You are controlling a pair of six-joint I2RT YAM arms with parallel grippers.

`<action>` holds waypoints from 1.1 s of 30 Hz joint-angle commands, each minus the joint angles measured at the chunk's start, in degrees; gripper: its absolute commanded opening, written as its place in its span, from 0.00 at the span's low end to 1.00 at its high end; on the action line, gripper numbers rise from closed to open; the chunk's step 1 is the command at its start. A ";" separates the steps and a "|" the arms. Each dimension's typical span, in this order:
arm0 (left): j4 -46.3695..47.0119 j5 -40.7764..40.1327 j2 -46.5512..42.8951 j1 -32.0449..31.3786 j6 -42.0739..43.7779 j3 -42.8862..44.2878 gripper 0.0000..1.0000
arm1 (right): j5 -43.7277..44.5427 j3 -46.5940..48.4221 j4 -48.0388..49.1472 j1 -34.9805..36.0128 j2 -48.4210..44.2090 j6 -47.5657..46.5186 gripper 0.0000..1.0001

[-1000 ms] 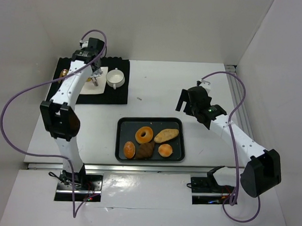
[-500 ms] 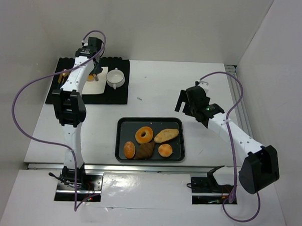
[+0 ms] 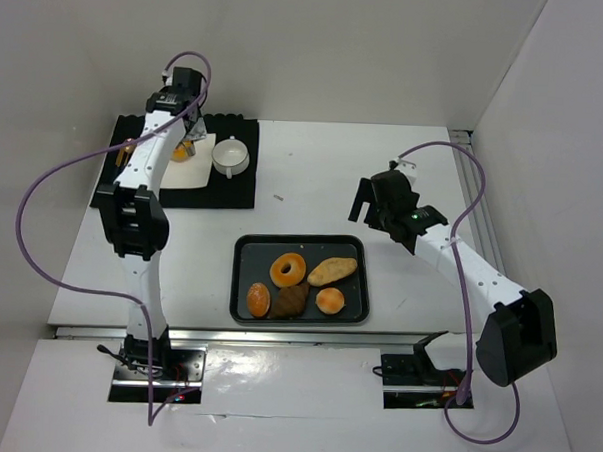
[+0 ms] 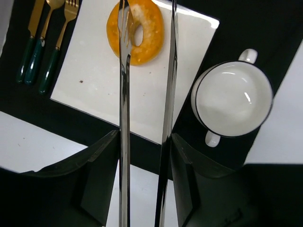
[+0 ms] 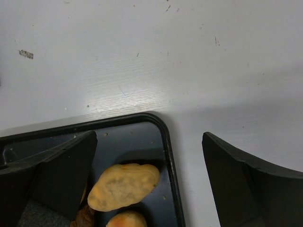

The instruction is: Place the bread

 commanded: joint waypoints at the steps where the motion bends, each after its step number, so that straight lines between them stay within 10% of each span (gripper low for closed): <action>1: 2.03 -1.44 -6.64 -1.19 1.00 -0.09 0.58 | 0.66 2.55 1.52 0.45 -1.00 -0.71 0.99; 20: -0.77 14.03 -46.64 -35.63 -8.74 -45.96 0.51 | 1.18 1.94 0.99 0.45 -3.37 -0.71 0.99; 33: -2.98 19.92 -47.26 -38.81 -4.36 -53.35 0.54 | 0.66 2.47 0.46 0.45 -3.90 -0.71 0.99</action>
